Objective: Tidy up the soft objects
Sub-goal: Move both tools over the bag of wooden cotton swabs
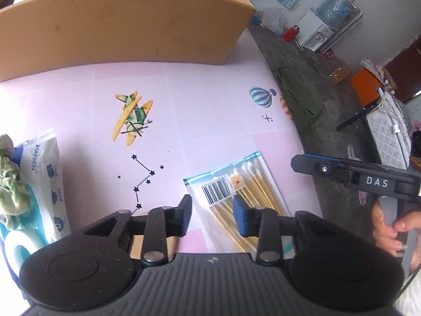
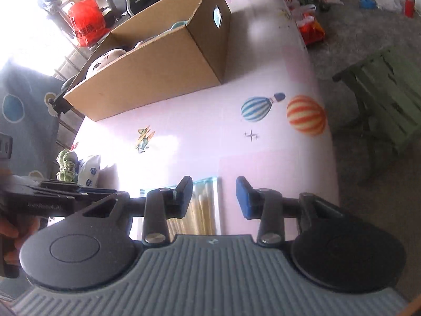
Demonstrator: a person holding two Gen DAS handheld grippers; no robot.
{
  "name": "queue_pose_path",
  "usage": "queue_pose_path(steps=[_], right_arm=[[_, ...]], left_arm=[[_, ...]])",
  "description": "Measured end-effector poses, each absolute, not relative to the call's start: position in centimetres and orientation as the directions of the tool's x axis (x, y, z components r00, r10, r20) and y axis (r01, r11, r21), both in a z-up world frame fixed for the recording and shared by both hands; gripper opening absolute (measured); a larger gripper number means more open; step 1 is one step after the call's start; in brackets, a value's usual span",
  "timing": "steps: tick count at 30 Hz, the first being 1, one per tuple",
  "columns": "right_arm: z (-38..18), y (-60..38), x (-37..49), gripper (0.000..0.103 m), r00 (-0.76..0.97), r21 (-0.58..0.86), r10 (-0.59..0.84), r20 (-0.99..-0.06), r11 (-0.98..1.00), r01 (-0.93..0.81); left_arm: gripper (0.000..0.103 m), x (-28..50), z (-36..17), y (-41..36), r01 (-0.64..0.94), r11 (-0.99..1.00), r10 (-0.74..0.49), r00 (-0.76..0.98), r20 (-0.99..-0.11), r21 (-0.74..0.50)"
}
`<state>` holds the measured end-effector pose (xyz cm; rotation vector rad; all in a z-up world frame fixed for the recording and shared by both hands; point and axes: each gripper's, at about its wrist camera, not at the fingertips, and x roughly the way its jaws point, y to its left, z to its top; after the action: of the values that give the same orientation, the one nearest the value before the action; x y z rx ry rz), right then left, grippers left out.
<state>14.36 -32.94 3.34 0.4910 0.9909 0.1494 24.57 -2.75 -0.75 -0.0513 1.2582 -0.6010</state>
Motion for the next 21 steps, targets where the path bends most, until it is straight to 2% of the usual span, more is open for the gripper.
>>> queue_pose_path(steps=[2,6,14,17,20,21], right_arm=[[2.4,-32.9,13.9,0.044,0.542,0.47,0.345,-0.766,0.876,0.107],[0.8,-32.6,13.8,0.048,0.513,0.455,0.332,-0.791,0.88,0.132],[-0.3,-32.2,14.0,0.054,0.514,0.478,0.376,-0.771,0.875,0.076],[-0.4,-32.8,15.3,0.055,0.537,0.528,0.411,-0.737,0.845,0.078],[-1.0,-34.5,16.9,0.053,0.563,0.619,0.461,-0.686,0.777,0.118],[-1.3,-34.7,16.9,0.052,0.569,0.638,0.47,-0.675,0.76,0.128]], left_arm=[[0.055,24.0,-1.5,-2.7,0.399,0.835,-0.472,0.162,-0.866,-0.38],[0.056,23.1,-2.6,-2.8,0.384,0.843,-0.463,0.163,-0.871,-0.376],[0.055,23.8,-4.7,-2.4,0.308,0.789,-0.59,0.134,-0.796,-0.532],[0.051,24.1,-5.1,-2.1,0.298,0.762,-0.63,0.138,-0.764,-0.574],[0.039,24.4,-5.0,-2.5,0.325,0.762,-0.625,0.141,-0.768,-0.56],[0.039,24.6,-5.0,-2.7,0.331,0.764,-0.621,0.145,-0.77,-0.554]])
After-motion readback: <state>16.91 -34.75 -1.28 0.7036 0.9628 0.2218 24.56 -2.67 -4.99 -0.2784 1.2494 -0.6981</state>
